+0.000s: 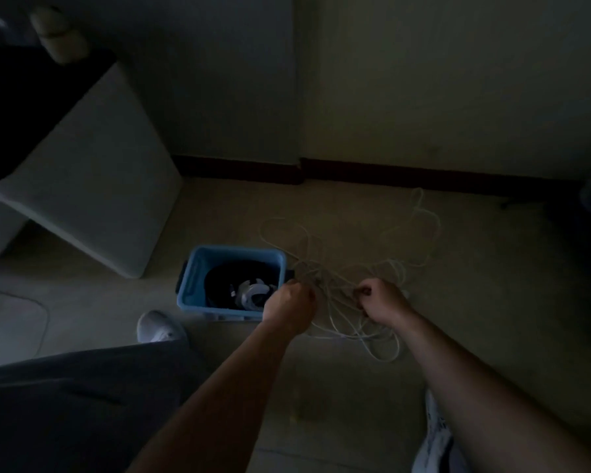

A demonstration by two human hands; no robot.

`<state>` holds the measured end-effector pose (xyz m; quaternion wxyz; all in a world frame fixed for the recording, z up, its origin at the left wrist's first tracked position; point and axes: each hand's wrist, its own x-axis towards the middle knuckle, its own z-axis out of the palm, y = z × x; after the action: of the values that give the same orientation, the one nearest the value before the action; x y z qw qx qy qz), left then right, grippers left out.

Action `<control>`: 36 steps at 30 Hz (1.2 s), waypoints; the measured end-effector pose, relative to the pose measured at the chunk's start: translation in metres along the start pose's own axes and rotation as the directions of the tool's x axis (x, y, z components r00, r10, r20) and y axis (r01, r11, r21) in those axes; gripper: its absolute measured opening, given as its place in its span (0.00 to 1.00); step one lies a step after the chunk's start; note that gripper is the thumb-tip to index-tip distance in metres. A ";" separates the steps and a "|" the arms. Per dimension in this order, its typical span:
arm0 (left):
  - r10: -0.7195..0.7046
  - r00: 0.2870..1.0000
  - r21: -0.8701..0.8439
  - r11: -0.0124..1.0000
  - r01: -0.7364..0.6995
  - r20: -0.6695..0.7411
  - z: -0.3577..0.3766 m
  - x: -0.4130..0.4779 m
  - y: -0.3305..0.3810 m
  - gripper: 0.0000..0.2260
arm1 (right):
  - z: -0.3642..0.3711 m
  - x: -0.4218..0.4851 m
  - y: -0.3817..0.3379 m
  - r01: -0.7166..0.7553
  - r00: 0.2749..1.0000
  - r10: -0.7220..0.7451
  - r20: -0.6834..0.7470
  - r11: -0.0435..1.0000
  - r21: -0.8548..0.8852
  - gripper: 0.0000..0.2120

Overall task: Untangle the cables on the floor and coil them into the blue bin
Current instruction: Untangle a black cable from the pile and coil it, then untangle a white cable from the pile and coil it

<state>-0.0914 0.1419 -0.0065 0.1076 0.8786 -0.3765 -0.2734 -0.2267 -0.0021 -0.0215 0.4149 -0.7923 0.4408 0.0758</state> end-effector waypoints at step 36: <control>0.000 0.978 -0.161 0.986 0.034 0.210 0.092 0.119 0.071 0.11 | 0.010 0.081 0.122 -0.240 0.857 0.480 -0.188 0.695 0.678 0.08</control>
<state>-0.1182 0.0081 -0.1019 0.1368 0.8364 -0.3546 -0.3951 -0.2684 -0.0789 -0.1392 0.5473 -0.5018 0.6553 -0.1384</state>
